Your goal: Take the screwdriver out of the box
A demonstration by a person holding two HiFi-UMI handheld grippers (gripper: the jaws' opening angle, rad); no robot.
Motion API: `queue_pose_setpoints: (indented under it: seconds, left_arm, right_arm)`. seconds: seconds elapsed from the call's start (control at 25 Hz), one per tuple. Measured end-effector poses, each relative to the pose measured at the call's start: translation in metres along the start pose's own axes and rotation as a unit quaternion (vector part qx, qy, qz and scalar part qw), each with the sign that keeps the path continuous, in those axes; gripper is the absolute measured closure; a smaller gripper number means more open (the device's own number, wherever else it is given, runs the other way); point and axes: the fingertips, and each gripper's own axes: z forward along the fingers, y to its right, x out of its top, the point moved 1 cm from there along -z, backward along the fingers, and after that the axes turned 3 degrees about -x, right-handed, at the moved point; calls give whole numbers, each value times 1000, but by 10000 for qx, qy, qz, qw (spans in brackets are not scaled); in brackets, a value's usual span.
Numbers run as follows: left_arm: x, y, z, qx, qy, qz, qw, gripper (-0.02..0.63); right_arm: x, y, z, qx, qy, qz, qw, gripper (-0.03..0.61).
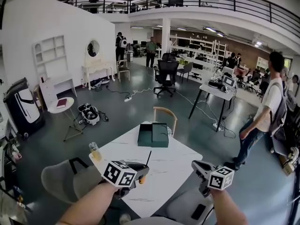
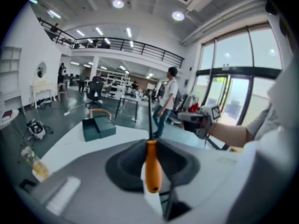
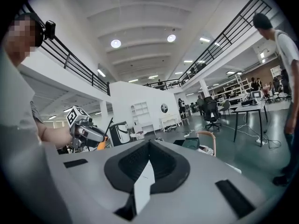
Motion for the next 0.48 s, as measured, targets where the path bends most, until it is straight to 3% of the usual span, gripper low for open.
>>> queue_pose_setpoints:
  seconds: [0.48]
  left_arm:
    - [-11, 13, -28, 337, 422, -213, 9983, 537]
  right_arm:
    - [-6, -7, 2, 376, 112, 89, 9992, 572]
